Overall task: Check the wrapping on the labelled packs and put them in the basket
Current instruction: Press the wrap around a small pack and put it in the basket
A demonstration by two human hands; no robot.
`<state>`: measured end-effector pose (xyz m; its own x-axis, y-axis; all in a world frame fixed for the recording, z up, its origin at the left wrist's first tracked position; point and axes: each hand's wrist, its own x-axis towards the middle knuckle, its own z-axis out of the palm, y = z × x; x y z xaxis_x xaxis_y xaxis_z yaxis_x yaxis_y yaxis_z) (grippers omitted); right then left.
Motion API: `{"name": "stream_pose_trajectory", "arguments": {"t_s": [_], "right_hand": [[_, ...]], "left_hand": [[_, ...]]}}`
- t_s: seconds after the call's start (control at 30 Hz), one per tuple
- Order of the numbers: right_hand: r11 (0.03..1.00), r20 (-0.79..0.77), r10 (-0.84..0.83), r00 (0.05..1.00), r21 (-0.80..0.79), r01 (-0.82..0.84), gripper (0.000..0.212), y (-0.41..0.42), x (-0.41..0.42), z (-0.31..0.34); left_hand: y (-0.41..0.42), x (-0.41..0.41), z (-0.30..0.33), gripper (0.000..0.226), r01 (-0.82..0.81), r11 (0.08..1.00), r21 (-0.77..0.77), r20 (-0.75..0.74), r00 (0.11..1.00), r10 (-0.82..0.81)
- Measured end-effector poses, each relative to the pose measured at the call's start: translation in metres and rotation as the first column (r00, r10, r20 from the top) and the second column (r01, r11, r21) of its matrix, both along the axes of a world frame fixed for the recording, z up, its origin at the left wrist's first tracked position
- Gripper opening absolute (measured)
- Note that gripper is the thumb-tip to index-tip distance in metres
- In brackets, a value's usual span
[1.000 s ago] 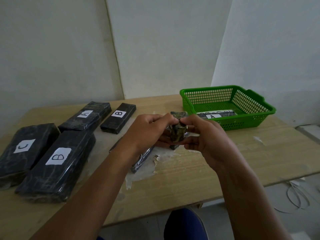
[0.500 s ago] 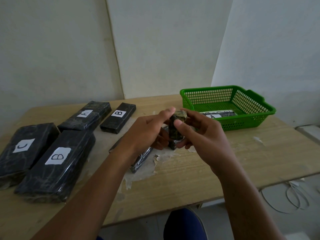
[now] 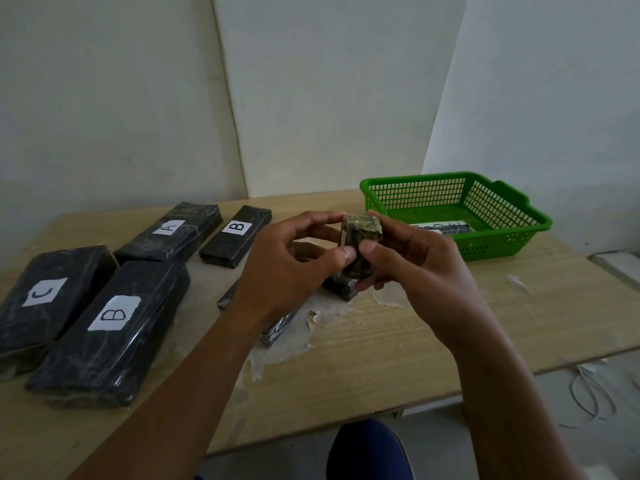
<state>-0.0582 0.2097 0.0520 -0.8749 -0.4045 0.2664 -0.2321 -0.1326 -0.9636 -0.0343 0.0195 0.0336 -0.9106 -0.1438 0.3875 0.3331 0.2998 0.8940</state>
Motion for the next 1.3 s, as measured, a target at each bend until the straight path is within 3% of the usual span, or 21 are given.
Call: {"name": "stream_pose_trajectory", "arguments": {"t_s": [0.33, 0.47, 0.6, 0.8, 0.93, 1.13, 1.3], "right_hand": [[1.0, -0.063, 0.021, 0.998, 0.02, -0.019, 0.038, -0.001, -0.001, -0.003], [0.998, -0.026, -0.036, 0.999, 0.059, 0.037, 0.052, -0.003, -0.003, -0.006], [0.997, 0.009, -0.024, 1.0, 0.07, 0.023, 0.04, -0.005, -0.002, -0.003], [0.985, 0.156, -0.141, 0.978, 0.126, 0.121, 0.011, -0.004, -0.011, -0.003], [0.989, 0.261, -0.123, 0.957, 0.112, 0.096, 0.012, -0.005, -0.013, -0.002], [0.977, 0.273, -0.174, 0.946, 0.165, 0.132, 0.023, -0.009, -0.012, 0.0], [0.974, 0.262, -0.185, 0.947, 0.178, 0.141, 0.023, -0.008, -0.012, 0.0]], "left_hand": [[-0.001, -0.001, 0.001, 0.036, -0.025, 1.0, -0.018, -0.042, 0.999, 0.024], [0.002, -0.001, 0.003, 0.033, -0.048, 0.998, 0.048, -0.01, 0.999, 0.048], [0.006, -0.004, 0.006, 0.019, -0.098, 0.978, 0.182, 0.091, 0.992, 0.082], [0.007, 0.0, 0.015, 0.011, 0.027, 0.966, 0.256, 0.263, 0.96, -0.096], [0.008, -0.002, 0.017, 0.015, 0.015, 0.971, 0.238, 0.335, 0.937, -0.097], [0.009, -0.004, 0.016, 0.021, 0.007, 0.982, 0.187, 0.378, 0.923, -0.078], [0.011, -0.004, 0.015, 0.015, 0.0, 0.973, 0.233, 0.362, 0.928, -0.087]]}}
